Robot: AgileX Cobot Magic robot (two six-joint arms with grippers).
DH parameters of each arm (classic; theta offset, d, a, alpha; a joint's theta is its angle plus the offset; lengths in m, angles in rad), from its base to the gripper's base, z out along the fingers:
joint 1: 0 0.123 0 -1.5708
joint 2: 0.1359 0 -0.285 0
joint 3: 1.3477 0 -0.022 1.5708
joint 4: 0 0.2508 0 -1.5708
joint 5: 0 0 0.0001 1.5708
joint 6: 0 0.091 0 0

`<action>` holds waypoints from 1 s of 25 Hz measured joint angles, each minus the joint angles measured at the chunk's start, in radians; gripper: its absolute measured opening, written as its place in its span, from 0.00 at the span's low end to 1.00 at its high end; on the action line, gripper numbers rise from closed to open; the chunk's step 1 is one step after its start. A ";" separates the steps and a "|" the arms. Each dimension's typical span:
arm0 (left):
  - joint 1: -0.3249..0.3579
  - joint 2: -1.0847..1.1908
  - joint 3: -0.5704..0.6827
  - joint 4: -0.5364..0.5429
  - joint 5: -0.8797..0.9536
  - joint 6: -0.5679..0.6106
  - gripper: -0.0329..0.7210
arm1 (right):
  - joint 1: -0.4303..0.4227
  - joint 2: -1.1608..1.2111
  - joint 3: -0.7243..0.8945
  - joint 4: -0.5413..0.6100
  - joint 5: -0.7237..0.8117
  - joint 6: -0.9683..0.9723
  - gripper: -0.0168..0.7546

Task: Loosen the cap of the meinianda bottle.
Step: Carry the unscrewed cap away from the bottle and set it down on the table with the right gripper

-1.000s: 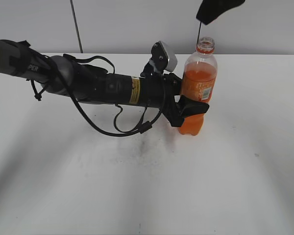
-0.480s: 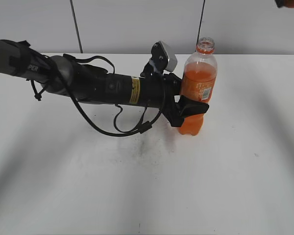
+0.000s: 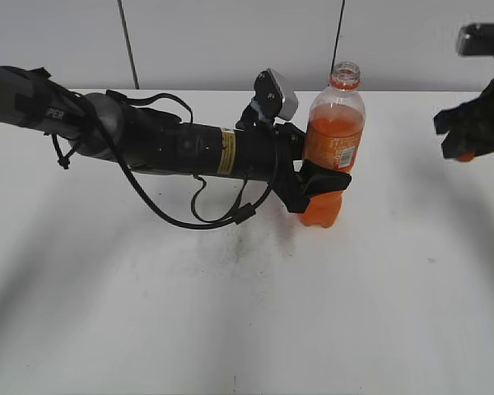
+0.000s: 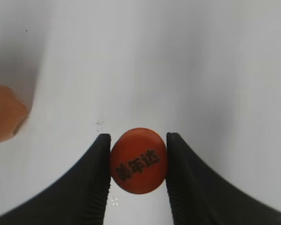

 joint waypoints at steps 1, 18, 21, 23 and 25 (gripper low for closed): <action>0.000 0.000 0.000 -0.002 0.000 -0.001 0.60 | 0.000 0.026 0.030 0.003 -0.064 0.000 0.37; 0.000 0.000 0.000 -0.005 0.000 -0.001 0.60 | 0.000 0.295 0.095 0.004 -0.413 0.000 0.37; 0.000 0.000 0.000 -0.005 0.000 -0.001 0.60 | 0.000 0.295 0.095 0.004 -0.426 0.000 0.37; 0.000 0.000 0.000 -0.005 0.000 -0.001 0.60 | 0.000 0.295 0.095 0.004 -0.433 0.000 0.37; 0.000 0.000 0.000 -0.005 0.000 -0.001 0.60 | 0.000 0.298 0.095 0.003 -0.441 0.000 0.37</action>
